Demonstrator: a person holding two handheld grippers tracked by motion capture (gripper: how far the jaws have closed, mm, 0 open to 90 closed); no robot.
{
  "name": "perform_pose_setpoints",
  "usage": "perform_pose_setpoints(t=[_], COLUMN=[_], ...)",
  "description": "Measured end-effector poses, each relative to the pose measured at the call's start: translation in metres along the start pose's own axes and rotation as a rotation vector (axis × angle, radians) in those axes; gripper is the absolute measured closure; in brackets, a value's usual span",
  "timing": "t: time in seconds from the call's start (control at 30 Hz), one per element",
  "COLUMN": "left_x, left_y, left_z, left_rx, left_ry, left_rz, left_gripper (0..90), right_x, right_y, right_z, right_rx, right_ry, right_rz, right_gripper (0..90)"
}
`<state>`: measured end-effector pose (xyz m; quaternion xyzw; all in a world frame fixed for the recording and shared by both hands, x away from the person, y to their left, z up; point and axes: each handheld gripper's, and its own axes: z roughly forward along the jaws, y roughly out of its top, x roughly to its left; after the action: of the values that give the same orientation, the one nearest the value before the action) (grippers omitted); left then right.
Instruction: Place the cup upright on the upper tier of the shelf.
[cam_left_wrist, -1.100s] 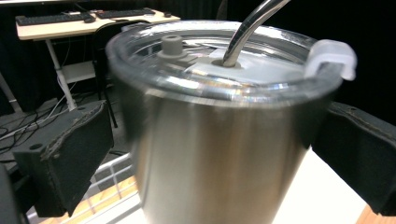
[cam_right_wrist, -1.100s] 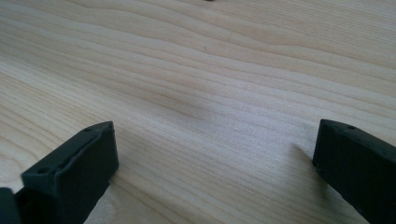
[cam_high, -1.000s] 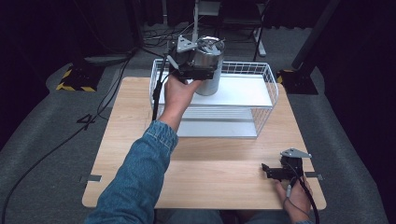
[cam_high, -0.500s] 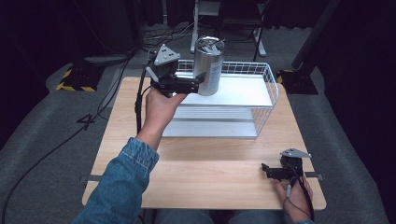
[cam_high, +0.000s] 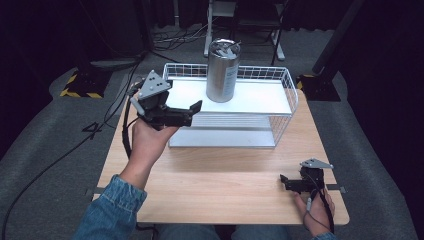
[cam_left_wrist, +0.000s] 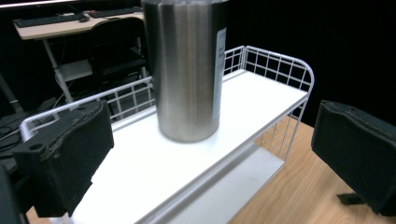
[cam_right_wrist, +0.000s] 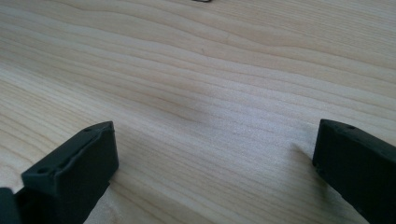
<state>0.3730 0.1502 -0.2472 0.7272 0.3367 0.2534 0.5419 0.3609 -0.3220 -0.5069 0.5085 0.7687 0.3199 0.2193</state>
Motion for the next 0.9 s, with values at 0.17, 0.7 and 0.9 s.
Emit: perform_pose_setpoints(t=[0.17, 0.7, 0.9], left_x=[0.002, 0.012, 0.02], left_y=[-0.017, -0.084, -0.116], left_z=[-0.021, -0.048, -0.049], left_rx=[0.014, 0.109, 0.114], left_ry=[0.015, 0.034, 0.021], left_rz=[0.0, 0.081, 0.045], left_gripper=[0.0, 0.0, 0.0], right_x=[0.0, 0.0, 0.0], right_y=[0.0, 0.0, 0.0], right_z=[0.0, 0.0, 0.0], right_rx=[0.0, 0.002, 0.002], right_ry=[0.0, 0.0, 0.0], right_rz=[0.001, 0.002, 0.001], right_gripper=[0.3, 0.3, 0.3])
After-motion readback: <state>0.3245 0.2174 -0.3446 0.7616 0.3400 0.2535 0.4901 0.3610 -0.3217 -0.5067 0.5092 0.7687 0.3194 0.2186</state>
